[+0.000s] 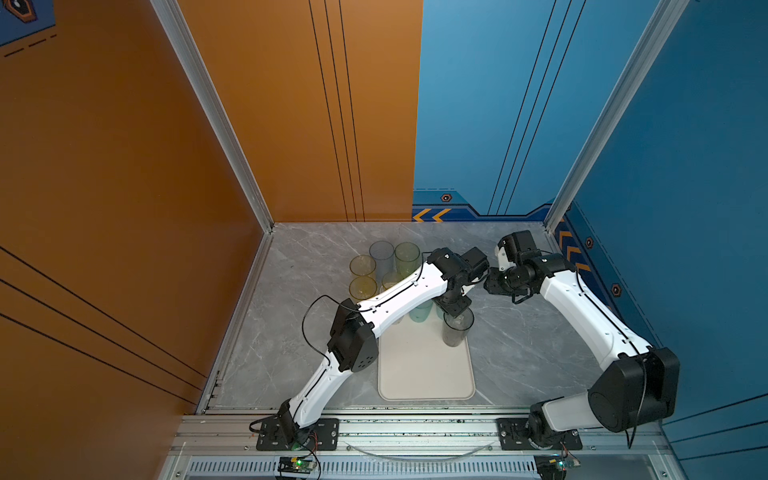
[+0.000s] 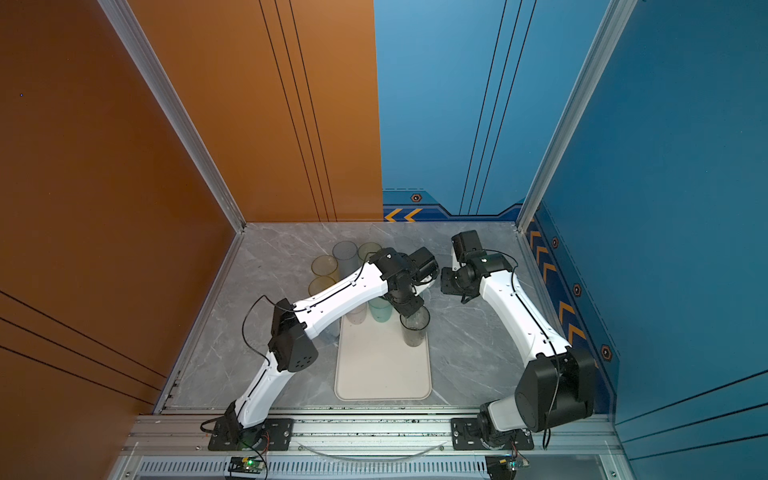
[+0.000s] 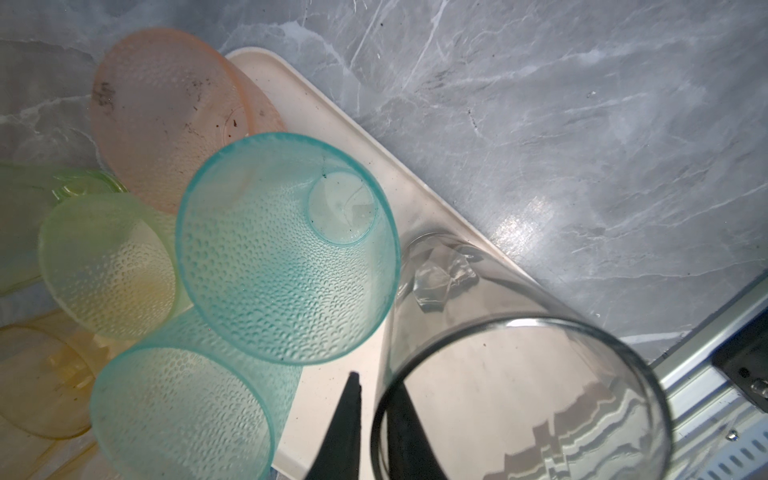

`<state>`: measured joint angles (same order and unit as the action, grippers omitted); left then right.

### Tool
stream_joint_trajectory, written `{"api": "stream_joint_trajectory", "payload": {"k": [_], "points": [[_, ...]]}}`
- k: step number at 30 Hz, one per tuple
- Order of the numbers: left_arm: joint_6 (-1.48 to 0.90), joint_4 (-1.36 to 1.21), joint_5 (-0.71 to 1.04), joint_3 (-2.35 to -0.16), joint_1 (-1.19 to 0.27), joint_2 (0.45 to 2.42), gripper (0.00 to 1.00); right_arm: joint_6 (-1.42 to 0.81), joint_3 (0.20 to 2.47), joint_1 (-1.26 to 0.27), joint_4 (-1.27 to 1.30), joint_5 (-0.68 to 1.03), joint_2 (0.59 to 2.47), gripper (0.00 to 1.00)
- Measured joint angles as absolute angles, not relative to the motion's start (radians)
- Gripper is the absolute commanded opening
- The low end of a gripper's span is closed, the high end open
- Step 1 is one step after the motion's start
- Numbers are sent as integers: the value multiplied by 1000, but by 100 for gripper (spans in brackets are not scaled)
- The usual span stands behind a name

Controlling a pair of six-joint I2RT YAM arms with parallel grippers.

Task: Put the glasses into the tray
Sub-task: 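Open left gripper to release the clear glass on the tray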

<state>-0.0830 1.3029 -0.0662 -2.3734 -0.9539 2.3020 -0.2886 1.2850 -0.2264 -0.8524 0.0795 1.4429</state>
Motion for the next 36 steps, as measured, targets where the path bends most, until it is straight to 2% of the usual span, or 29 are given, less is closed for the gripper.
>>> {"api": "stream_joint_trajectory", "payload": {"k": [36], "points": [[-83,1303,-66,-2385,-963,2285,17,-289,1283,-232,-852,80,1443,39]]}}
